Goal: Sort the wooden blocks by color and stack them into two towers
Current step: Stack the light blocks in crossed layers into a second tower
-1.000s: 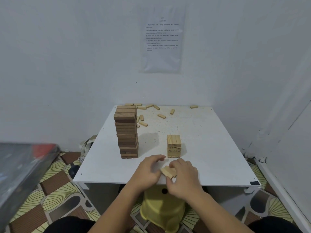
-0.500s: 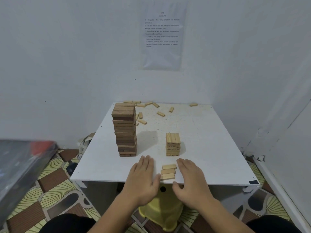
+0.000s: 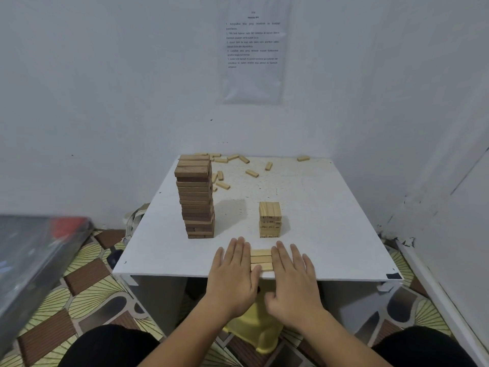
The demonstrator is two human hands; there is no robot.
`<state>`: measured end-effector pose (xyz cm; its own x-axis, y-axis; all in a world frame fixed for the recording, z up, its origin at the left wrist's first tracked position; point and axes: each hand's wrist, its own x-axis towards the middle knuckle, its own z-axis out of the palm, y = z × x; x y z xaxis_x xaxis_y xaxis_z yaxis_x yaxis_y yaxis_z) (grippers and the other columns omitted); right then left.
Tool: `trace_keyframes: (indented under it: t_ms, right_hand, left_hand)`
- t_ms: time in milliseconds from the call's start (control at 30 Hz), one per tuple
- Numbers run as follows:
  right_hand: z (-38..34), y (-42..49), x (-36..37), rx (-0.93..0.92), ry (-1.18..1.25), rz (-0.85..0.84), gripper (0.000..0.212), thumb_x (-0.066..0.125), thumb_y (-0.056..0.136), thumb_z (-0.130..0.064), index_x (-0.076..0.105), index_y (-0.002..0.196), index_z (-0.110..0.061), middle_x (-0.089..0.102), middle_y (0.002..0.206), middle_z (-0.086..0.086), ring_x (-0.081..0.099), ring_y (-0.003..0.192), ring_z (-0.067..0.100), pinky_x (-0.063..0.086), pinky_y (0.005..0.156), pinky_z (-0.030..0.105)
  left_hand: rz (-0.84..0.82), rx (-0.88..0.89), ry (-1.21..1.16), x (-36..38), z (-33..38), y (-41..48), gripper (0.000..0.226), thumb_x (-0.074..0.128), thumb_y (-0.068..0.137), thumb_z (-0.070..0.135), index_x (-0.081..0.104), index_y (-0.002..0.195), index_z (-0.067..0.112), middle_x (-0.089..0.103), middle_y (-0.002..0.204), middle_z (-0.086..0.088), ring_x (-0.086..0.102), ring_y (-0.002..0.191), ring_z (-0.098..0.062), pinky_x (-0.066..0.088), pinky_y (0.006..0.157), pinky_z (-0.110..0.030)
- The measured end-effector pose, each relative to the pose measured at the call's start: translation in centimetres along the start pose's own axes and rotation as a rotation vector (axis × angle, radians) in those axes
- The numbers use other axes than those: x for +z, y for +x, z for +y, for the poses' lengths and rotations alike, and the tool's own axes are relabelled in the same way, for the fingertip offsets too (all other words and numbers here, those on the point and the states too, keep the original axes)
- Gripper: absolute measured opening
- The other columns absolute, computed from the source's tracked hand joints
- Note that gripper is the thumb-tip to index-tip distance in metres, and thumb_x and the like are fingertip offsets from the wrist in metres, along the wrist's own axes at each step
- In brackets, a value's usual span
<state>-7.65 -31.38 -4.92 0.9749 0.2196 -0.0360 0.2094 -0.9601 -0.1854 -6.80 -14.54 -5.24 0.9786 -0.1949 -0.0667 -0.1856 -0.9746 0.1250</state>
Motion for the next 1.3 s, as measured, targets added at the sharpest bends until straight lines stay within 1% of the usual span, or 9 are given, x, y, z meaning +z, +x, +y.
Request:
trace_keyframes:
  t_ms: [100, 200, 267, 367, 500, 633, 833, 1067, 1300]
  right_hand:
    - [0.3, -0.1, -0.2, 0.017, 0.045, -0.018, 0.097, 0.043, 0.083, -0.044, -0.002, 0.164, -0.016, -0.008, 0.172, 0.002, -0.012, 0.157, 0.024, -0.005, 0.128, 0.044]
    - [1.0, 0.0, -0.7, 0.024, 0.145, 0.071, 0.088, 0.047, 0.084, -0.042, 0.018, 0.162, -0.017, 0.019, 0.168, -0.001, 0.012, 0.155, 0.018, 0.007, 0.127, 0.040]
    - [1.6, 0.5, -1.3, -0.020, 0.158, 0.136, 0.078, 0.050, 0.084, -0.043, 0.034, 0.157, -0.020, 0.038, 0.157, -0.007, 0.029, 0.145, 0.015, 0.020, 0.119, 0.039]
    - [2.3, 1.9, -2.2, -0.143, 0.166, 0.064, 0.072, 0.053, 0.087, -0.041, 0.039, 0.155, -0.023, 0.039, 0.154, -0.009, 0.033, 0.142, 0.016, 0.027, 0.115, 0.037]
    - [2.7, 3.3, -3.1, -0.275, 0.133, -0.027, 0.064, 0.056, 0.091, -0.042, 0.045, 0.152, -0.026, 0.043, 0.153, -0.012, 0.037, 0.135, 0.015, 0.034, 0.113, 0.035]
    - [2.7, 4.1, -3.4, -0.314, 0.096, -0.038, 0.045, 0.059, 0.095, -0.037, 0.060, 0.138, -0.024, 0.051, 0.140, -0.014, 0.044, 0.122, 0.015, 0.041, 0.107, 0.035]
    - [2.8, 4.5, -3.1, -0.293, 0.131, -0.060, 0.041, 0.058, 0.097, -0.034, 0.063, 0.137, -0.023, 0.045, 0.139, -0.009, 0.043, 0.125, 0.018, 0.039, 0.107, 0.033]
    - [3.4, 4.2, -2.4, -0.283, 0.220, -0.018, 0.045, 0.061, 0.093, -0.042, 0.066, 0.134, -0.025, 0.046, 0.137, -0.014, 0.043, 0.125, 0.015, 0.040, 0.108, 0.035]
    - [3.8, 2.7, -3.8, -0.391, 0.373, 0.078, 0.047, 0.063, 0.081, -0.042, 0.068, 0.124, -0.024, 0.056, 0.123, -0.018, 0.049, 0.113, 0.005, 0.045, 0.097, 0.024]
  left_hand:
    - [-0.002, -0.001, -0.041, -0.6, -0.3, -0.4, 0.079, -0.007, 0.099, 0.059, -0.007, 0.164, 0.015, -0.012, 0.173, -0.004, -0.017, 0.158, -0.019, -0.009, 0.128, -0.041]
    - [-0.010, 0.063, -0.116, -1.8, -1.4, -0.3, 0.073, 0.013, 0.107, 0.057, -0.002, 0.166, 0.016, -0.007, 0.173, -0.001, -0.013, 0.158, -0.016, -0.007, 0.128, -0.036]
    - [-0.009, 0.141, -0.147, -2.8, -2.2, 0.2, 0.076, 0.030, 0.106, 0.058, 0.006, 0.166, 0.019, 0.003, 0.174, 0.002, -0.005, 0.159, -0.014, -0.004, 0.127, -0.032]
    - [-0.010, 0.227, -0.145, -4.1, -2.6, 1.0, 0.082, 0.053, 0.097, 0.054, 0.021, 0.165, 0.021, 0.024, 0.170, 0.002, 0.016, 0.157, -0.017, 0.012, 0.127, -0.032]
    - [0.028, 0.242, -0.152, -5.0, -2.2, 2.3, 0.067, 0.067, 0.091, 0.042, 0.049, 0.150, 0.019, 0.055, 0.144, 0.000, 0.046, 0.134, -0.021, 0.041, 0.112, -0.037]
    - [0.033, 0.259, -0.080, -5.4, -2.2, 3.4, 0.046, 0.066, 0.090, 0.041, 0.066, 0.132, 0.024, 0.061, 0.122, 0.004, 0.050, 0.116, -0.018, 0.047, 0.094, -0.036]
    - [0.000, 0.309, -0.058, -5.9, -2.4, 3.8, 0.049, 0.068, 0.085, 0.047, 0.065, 0.128, 0.023, 0.064, 0.126, 0.008, 0.055, 0.115, -0.016, 0.048, 0.097, -0.037]
    - [0.008, 0.318, -0.085, -6.1, -2.2, 4.0, 0.042, 0.071, 0.084, 0.042, 0.067, 0.120, 0.022, 0.067, 0.112, 0.005, 0.059, 0.104, -0.018, 0.049, 0.089, -0.034]
    - [0.082, 0.334, -0.315, -6.0, -2.5, 2.0, 0.048, 0.073, 0.076, 0.055, 0.048, 0.113, 0.035, 0.060, 0.105, 0.011, 0.055, 0.094, -0.012, 0.052, 0.080, -0.038]
